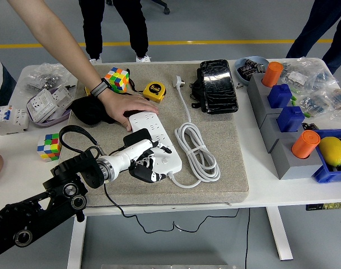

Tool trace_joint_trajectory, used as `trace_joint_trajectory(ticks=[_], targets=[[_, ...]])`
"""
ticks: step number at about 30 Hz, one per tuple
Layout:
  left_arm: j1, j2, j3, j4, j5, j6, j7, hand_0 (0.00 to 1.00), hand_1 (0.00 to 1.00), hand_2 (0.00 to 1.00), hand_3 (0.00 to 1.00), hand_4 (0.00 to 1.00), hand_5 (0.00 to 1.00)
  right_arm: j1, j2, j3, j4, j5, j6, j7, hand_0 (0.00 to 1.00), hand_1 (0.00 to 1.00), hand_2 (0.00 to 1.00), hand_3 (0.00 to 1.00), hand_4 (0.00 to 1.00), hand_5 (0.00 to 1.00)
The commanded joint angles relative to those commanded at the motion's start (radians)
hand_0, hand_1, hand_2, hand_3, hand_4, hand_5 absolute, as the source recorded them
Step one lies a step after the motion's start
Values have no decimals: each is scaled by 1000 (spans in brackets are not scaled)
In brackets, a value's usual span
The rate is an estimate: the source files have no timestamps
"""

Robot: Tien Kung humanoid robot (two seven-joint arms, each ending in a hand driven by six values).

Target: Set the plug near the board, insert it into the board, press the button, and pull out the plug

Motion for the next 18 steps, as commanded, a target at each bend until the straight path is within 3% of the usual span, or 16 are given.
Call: trace_joint_trajectory(ticks=[18], targets=[[0, 2, 17, 16, -8, -14, 27, 57, 107, 173, 761, 784, 2, -1, -3, -4, 1, 1, 0, 1, 567, 636, 605, 535, 912, 463]])
